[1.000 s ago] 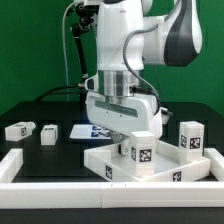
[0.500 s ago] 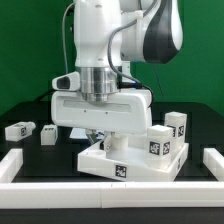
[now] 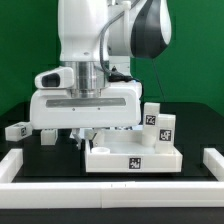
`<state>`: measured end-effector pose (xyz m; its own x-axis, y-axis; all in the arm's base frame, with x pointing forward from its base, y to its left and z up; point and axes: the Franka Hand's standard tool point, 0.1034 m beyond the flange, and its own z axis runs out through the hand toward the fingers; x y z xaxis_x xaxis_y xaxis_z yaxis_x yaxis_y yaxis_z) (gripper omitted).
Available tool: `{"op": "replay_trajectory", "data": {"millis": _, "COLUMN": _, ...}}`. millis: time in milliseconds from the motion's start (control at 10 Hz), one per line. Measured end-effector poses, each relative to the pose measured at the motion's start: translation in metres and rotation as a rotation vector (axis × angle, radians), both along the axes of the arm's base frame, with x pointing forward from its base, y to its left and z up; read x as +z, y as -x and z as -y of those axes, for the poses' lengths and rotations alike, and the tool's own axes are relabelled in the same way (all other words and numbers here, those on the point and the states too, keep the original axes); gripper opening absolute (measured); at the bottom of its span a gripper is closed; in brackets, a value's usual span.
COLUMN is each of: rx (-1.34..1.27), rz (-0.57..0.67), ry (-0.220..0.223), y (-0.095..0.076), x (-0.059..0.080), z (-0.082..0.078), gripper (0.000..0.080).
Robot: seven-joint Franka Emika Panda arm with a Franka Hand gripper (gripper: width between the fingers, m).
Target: Assemble square table
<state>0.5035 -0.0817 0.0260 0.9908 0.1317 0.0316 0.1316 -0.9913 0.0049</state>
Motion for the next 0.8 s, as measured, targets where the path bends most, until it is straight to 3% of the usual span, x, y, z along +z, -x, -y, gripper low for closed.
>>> {"op": "replay_trajectory", "data": {"millis": 100, "rx": 0.069, "rz": -0.006, "ry": 0.007, "y": -0.001, "x": -0.001, "z": -0.001, "gripper": 0.0052}}
{"op": "replay_trajectory", "data": {"millis": 300, "rx": 0.405, "rz": -0.008, "ry": 0.038, "y": -0.027, "x": 0.005, "z": -0.015, "gripper": 0.0052}}
{"op": "replay_trajectory", "data": {"millis": 400, "rx": 0.555, "rz": 0.005, "ry": 0.059, "y": -0.033, "x": 0.009, "z": -0.015, "gripper": 0.0052}}
{"op": "replay_trajectory", "data": {"millis": 800, "rx": 0.802, "rz": -0.029, "ry": 0.093, "y": -0.03, "x": 0.006, "z": -0.009, "gripper": 0.0052}}
